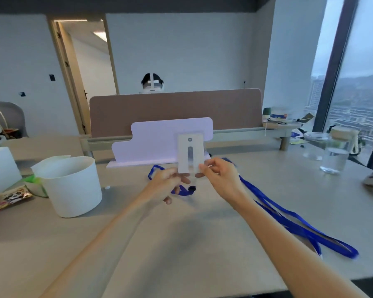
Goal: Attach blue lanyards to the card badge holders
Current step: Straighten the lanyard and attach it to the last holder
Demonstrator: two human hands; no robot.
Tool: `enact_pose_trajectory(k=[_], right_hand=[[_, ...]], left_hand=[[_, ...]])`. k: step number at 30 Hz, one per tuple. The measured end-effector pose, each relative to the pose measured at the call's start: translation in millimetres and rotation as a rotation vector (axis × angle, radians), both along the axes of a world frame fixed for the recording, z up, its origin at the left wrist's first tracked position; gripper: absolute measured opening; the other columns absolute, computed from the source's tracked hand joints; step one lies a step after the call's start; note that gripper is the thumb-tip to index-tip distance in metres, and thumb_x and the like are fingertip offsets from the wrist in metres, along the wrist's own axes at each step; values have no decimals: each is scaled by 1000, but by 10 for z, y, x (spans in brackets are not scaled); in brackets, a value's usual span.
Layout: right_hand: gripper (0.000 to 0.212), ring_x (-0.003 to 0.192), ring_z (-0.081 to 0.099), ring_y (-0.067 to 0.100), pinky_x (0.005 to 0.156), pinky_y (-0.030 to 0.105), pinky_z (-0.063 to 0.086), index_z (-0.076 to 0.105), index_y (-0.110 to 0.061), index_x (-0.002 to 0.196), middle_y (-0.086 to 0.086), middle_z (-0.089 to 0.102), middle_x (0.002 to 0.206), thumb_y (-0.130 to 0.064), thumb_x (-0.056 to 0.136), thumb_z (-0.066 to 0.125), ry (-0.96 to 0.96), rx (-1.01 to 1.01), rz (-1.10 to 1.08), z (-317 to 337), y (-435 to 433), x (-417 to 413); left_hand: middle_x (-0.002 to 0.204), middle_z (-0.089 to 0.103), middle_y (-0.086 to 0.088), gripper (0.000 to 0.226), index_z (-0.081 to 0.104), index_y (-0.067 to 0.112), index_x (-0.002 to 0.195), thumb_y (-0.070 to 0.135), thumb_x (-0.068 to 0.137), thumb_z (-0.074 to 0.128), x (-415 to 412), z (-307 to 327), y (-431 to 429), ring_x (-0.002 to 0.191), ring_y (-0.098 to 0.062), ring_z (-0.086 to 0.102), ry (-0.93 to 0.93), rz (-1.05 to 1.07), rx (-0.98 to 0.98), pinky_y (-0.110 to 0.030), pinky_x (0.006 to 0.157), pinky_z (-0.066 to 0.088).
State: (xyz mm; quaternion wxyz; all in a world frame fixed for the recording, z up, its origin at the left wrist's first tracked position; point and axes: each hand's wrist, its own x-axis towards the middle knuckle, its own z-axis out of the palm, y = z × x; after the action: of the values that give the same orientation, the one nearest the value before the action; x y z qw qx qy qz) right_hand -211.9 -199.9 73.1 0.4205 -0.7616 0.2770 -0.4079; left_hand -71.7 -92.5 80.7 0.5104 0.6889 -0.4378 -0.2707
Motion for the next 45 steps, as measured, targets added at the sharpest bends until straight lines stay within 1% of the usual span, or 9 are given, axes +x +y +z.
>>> enact_pose_trajectory(k=[10,14,18,21,24,28,30,35,45], right_hand=[[41,86,71,18,85,32,52,66,-11,105,3,76,84,-42,100,39,-51,504,97,306,-79,-355],[28,53,57,18,70,35,56,61,-8,96,-2,54,57,-23,101,38,-148,697,126,143,-160,-408],[21,48,36,11,54,29,45,54,-13,96,-2,44,64,-21,102,36,7,740,17,-131,-343,-453],[22,54,29,11,52,25,37,51,-14,96,0,38,70,-13,102,30,316,628,-5,-287,-480,-462],[24,51,35,11,47,24,34,58,-8,109,0,41,66,-5,96,38,497,479,-47,-418,-614,-401],[35,52,41,11,46,24,36,57,4,122,0,45,66,-3,92,41,625,390,-88,-534,-748,-307],[34,52,45,11,47,25,40,59,2,120,0,49,67,-4,91,43,662,375,-81,-558,-799,-308],[22,53,45,8,53,22,44,54,-16,106,-6,48,69,-2,99,39,714,346,-5,-521,-771,-391],[24,55,38,19,53,29,34,56,-9,78,4,47,64,-10,94,38,527,363,-189,-575,-511,-1107]], left_hand=[[92,72,6,22,71,14,98,32,95,58,-425,495,-472,59,-12,32,135,104,-144,-21,45,30],[97,72,1,20,67,8,104,25,95,58,-184,279,-963,55,-11,27,212,183,-58,-22,44,25],[101,73,-7,13,62,8,103,16,94,59,149,-220,-1412,51,-12,26,258,237,63,-21,42,23],[107,70,-6,24,54,15,112,15,88,60,399,-559,-1617,73,-20,53,83,306,108,-28,61,42],[120,64,-5,42,46,24,129,19,87,53,643,-836,-1696,104,-30,59,-343,286,180,-38,86,50],[107,60,-12,27,56,15,115,23,95,39,718,-954,-1662,95,-33,57,-1056,222,277,-35,68,42],[114,55,-11,28,62,13,108,25,95,41,762,-992,-1729,106,-30,49,-1200,245,268,-37,69,39],[134,49,-5,34,60,21,115,25,97,31,851,-1101,-1938,121,-28,43,-1067,39,313,-44,92,38],[142,43,-3,36,57,24,111,27,97,24,803,-1090,-2116,134,-28,33,-964,26,378,-48,99,31]])
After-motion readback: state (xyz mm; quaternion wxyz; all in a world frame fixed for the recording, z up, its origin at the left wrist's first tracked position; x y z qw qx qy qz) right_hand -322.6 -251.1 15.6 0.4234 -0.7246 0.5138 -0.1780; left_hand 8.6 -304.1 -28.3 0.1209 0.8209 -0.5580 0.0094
